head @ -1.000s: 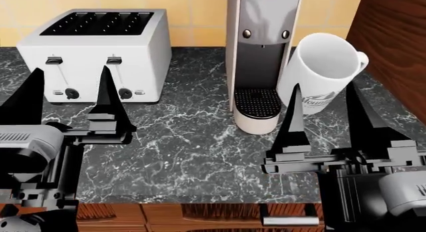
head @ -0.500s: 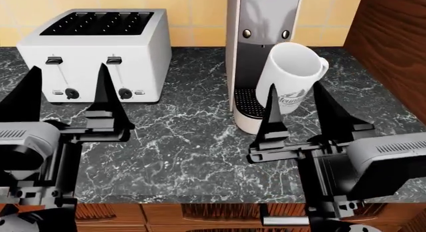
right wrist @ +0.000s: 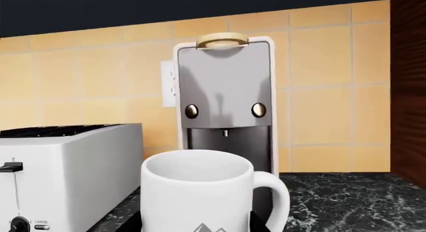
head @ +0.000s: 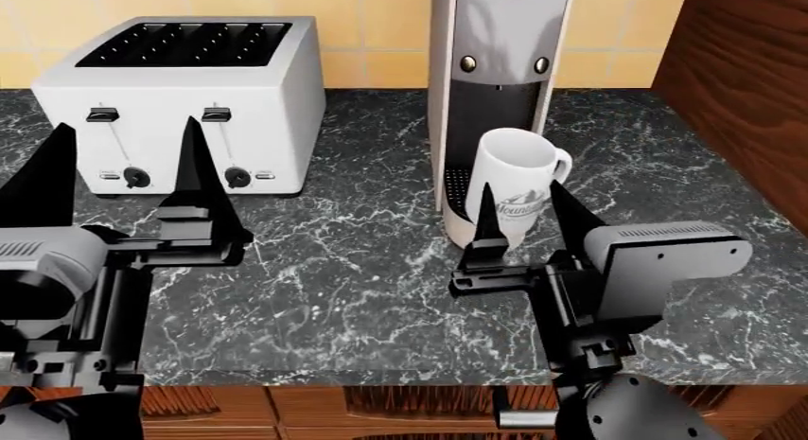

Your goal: Pick the mug from the cabinet, place it under the coffee machine dispenser, and press the start button.

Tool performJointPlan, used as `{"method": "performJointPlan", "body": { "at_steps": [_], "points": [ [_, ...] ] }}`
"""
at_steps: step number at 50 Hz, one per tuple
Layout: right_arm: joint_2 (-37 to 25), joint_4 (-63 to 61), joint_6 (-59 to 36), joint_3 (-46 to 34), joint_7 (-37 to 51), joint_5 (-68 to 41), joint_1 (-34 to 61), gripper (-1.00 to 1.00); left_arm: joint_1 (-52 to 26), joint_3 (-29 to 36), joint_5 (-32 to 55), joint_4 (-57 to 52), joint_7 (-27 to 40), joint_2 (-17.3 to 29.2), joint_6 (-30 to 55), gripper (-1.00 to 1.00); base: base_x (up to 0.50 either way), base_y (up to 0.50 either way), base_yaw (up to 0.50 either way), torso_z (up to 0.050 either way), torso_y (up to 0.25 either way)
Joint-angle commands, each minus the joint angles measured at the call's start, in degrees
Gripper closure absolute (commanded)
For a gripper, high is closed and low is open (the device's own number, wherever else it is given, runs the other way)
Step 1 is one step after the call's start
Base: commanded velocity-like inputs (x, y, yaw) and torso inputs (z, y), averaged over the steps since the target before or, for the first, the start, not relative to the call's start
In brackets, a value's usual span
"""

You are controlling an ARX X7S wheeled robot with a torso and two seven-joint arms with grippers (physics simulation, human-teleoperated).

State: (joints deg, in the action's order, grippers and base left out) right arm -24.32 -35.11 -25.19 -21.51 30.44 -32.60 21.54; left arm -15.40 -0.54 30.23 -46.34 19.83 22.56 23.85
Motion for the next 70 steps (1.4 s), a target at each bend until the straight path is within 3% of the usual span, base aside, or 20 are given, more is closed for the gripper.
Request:
{"method": "performJointPlan", "body": {
  "at_steps": [1,45,70],
  "points": [
    [0.8,5.3,-0.9,0.2,-1.5,0.3,2.6,1.0,0.1,-0.1,0.4,-0.2,0.2,0.2,-0.1,-1.0,0.0,0.0,0.0,0.0,0.0],
    [3.7,26.9,-0.9,-1.7,-10.6,-0.4,14.2,1.0,-0.5,-0.3,2.2,-1.0,1.4,1.3,0.4,-1.0,0.0,0.0,0.0,0.0,0.0],
    [6.0,40.1,3.8,-3.9,-14.4,2.8,16.9,1.0,-0.2,0.0,2.7,-1.1,1.7,1.7,-0.1,-1.0,0.0,0.0,0.0,0.0,0.0]
  ]
}}
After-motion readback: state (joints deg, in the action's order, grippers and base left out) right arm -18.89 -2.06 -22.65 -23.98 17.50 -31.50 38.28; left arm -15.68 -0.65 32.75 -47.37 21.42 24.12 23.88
